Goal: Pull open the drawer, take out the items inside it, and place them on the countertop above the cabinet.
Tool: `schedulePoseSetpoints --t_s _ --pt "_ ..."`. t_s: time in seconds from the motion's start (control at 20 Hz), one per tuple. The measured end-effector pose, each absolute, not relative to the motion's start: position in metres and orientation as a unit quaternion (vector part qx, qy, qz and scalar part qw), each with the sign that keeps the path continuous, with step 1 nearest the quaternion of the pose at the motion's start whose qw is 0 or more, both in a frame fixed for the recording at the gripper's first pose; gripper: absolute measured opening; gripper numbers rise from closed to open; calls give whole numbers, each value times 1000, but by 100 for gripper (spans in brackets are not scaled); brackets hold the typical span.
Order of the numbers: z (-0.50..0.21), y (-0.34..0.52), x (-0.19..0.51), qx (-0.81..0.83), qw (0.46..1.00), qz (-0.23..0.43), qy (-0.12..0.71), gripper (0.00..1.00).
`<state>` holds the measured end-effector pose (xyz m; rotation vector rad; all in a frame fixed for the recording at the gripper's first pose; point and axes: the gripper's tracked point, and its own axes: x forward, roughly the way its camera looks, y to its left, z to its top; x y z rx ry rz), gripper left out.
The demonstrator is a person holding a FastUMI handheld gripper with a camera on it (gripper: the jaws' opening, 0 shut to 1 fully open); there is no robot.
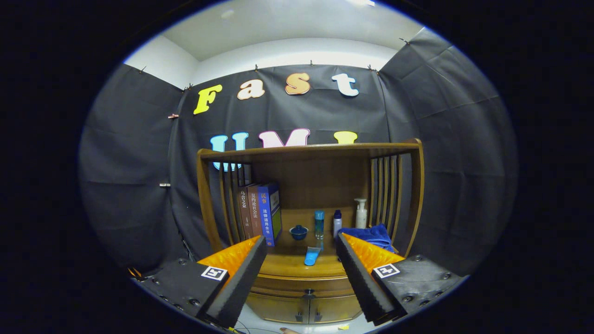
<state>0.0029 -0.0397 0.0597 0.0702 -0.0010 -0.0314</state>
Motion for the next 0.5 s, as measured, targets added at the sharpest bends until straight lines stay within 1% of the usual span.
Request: schedulePoseSetpoints --t_s 0.5 --pt "75 -31 -19 33 999 -9 -8 98"
